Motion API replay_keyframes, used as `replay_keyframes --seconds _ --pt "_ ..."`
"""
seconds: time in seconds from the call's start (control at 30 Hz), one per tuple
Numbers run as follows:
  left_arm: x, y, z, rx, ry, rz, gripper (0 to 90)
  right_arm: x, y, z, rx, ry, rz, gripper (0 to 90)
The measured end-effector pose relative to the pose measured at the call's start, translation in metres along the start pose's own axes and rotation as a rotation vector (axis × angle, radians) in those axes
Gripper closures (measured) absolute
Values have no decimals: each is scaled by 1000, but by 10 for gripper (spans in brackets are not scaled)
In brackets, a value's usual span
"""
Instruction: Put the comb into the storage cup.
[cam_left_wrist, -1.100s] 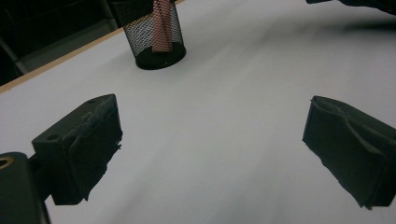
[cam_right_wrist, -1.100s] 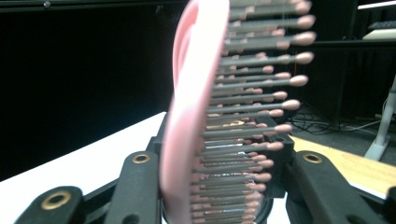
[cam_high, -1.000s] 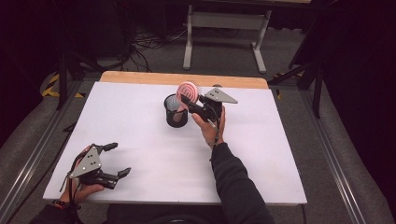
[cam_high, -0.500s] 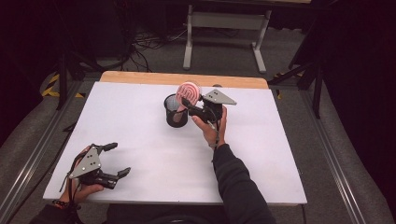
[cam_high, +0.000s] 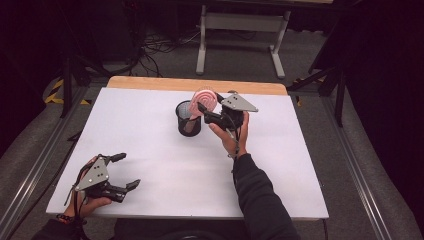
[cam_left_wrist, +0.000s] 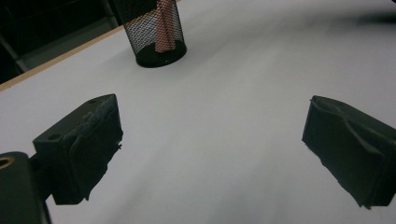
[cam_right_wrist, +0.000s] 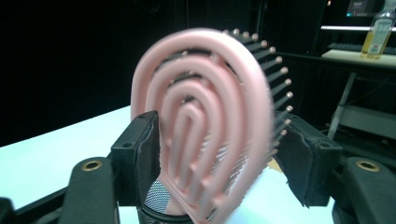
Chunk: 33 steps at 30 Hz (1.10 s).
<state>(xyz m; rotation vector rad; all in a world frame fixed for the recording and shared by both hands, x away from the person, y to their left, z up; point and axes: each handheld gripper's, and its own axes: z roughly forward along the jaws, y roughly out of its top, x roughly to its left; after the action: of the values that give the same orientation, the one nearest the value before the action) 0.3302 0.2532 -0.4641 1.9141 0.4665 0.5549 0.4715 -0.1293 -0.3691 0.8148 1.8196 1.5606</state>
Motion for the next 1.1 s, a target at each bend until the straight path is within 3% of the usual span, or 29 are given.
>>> replay_keyframes --seconds 0.53,0.6,1.1 --pt "0 0 0 -2 4 -3 55 7 15 -13 -9 13 -83 312" --pt "0 0 0 -1 3 -3 55 10 17 -16 -19 -10 -102 315" --pt "0 1 -1 -6 13 -1 59 12 25 -27 -34 1 -134 313"
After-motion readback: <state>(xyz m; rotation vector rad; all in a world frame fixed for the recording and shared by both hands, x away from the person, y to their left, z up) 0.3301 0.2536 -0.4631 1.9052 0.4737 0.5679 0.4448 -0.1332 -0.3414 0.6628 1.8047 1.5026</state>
